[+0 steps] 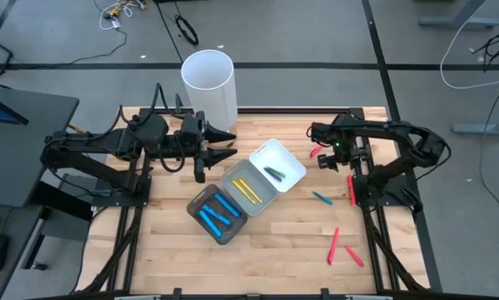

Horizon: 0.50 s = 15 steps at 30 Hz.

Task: Pick & Place Markers
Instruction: Put the orange highlighter into the black bin

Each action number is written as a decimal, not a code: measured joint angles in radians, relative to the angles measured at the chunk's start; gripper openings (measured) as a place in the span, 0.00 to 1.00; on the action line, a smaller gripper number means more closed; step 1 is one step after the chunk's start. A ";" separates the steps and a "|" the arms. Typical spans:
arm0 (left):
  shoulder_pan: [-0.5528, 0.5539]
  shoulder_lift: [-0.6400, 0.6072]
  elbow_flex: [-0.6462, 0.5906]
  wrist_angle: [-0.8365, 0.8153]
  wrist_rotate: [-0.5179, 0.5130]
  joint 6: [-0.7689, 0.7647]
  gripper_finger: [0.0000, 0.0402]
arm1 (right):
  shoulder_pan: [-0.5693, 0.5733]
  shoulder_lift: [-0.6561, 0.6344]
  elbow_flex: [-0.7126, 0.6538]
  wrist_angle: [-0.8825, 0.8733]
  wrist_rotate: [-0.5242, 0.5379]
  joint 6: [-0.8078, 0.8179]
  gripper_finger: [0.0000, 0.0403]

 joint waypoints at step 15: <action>0.000 0.000 0.000 0.000 0.000 0.000 0.52 | -0.081 0.189 -0.005 -0.030 -0.009 -0.128 0.56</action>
